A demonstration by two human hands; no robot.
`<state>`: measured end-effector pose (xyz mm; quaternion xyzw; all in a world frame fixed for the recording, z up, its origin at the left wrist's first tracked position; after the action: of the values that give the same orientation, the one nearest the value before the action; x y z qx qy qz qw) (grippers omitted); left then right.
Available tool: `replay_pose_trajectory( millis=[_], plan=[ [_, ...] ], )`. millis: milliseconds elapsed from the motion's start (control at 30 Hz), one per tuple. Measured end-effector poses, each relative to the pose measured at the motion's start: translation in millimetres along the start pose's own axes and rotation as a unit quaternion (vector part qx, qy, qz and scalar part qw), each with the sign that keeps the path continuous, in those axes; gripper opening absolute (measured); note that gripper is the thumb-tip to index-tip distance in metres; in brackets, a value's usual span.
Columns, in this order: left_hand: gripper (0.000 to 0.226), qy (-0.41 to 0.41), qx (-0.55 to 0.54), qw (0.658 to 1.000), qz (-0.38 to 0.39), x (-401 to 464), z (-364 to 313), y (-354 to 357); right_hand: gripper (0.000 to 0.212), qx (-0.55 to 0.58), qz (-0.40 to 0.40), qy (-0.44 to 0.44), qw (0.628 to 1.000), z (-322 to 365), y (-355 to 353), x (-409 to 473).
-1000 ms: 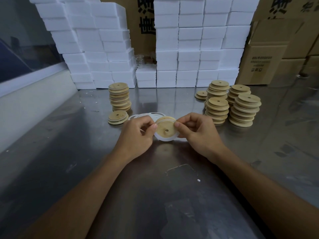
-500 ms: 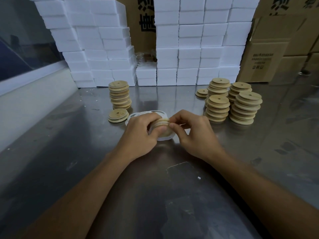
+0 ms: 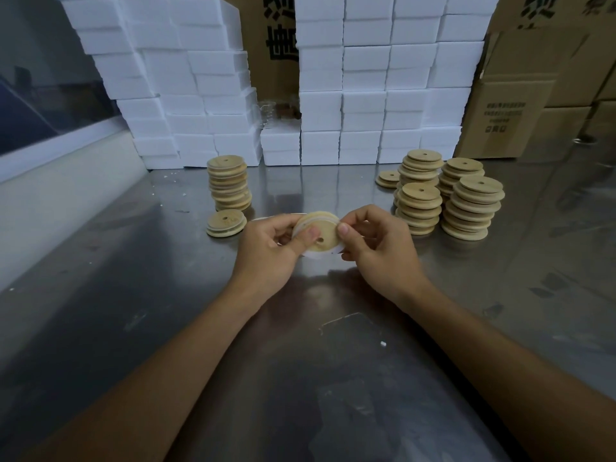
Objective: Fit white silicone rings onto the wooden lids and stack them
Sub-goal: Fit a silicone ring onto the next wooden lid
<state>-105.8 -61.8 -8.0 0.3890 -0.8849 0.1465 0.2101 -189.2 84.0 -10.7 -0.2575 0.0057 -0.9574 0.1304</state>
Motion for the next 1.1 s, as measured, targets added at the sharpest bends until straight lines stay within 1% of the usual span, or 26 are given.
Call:
replay_pose_trajectory(
  millis=[33,100,167,233,333,400,433,500,567,700,833,900,933,967,1033,1100],
  plan=[
    [0.020,0.005,0.013,1.000,0.005,-0.2,0.3,0.7,0.006,-0.014,-0.003,-0.009,1.000,-0.4,-0.2,-0.4],
    [0.018,0.031,0.054,0.998,0.016,-1.2,0.4,1.8,0.012,-0.072,-0.014,-0.059,0.996,2.2,-1.5,-1.7],
    [0.025,0.108,0.126,0.986,0.017,-3.7,-3.9,1.9,0.013,-0.135,-0.014,-0.121,0.983,6.9,-2.2,-2.6],
    [0.035,0.193,0.168,0.967,0.007,-6.9,-11.7,2.5,0.007,-0.172,-0.008,-0.168,0.971,11.0,-2.6,-3.1],
    [0.032,0.260,0.128,0.957,-0.020,-8.6,-22.4,1.3,0.003,-0.172,-0.020,-0.205,0.963,17.3,-2.9,-3.4],
    [0.027,0.272,0.098,0.956,-0.048,-9.2,-25.5,0.1,0.005,-0.129,-0.035,-0.183,0.974,19.2,-2.9,-4.0],
    [0.026,0.258,0.081,0.961,-0.060,-9.1,-26.4,-0.3,0.006,-0.103,-0.038,-0.152,0.982,17.9,-2.6,-3.8],
    [0.027,0.200,0.046,0.976,-0.079,-8.4,-26.4,-0.3,0.010,-0.052,-0.039,-0.076,0.995,14.8,-1.1,-4.0],
    [0.027,0.143,0.017,0.985,-0.096,-7.1,-25.7,-0.8,0.012,0.010,-0.039,-0.007,0.999,12.5,1.1,-5.0],
    [0.025,0.046,-0.048,0.992,-0.111,-4.2,-23.1,-1.3,0.009,0.075,-0.051,0.083,0.992,12.5,5.2,-6.4],
    [0.020,-0.060,-0.119,0.986,-0.104,-6.3,-14.9,2.8,0.010,0.138,-0.050,0.166,0.975,6.5,5.0,-5.1],
    [0.018,-0.091,-0.120,0.984,-0.097,-7.3,-9.4,3.4,0.010,0.142,-0.045,0.162,0.975,5.2,3.1,-3.6],
    [0.018,-0.092,-0.105,0.986,-0.094,-7.1,-7.3,3.2,0.011,0.115,-0.045,0.142,0.982,4.8,2.0,-2.2],
    [0.019,-0.083,-0.085,0.989,-0.089,-6.6,-6.3,2.8,0.013,0.071,-0.047,0.110,0.990,4.9,0.6,-0.8],
    [0.029,-0.050,-0.042,0.996,-0.062,-5.6,-5.6,2.8,0.016,-0.036,-0.052,0.024,0.998,6.8,-2.8,0.8],
    [0.029,-0.015,0.009,1.000,-0.008,-5.1,-4.7,5.2,0.013,-0.114,-0.045,-0.082,0.989,13.6,-6.3,0.7]
  ],
)
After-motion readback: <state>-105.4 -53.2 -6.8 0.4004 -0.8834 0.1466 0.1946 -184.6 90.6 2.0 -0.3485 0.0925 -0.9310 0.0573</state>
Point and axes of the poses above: each hand's wrist, its own x-axis towards the middle knuckle, its own y-axis out of the palm, z = x × y, the point moved 4 cm from there along x, towards the middle knuckle, and after that the axes turned 14 degrees about -z, right-handed, at the moved point
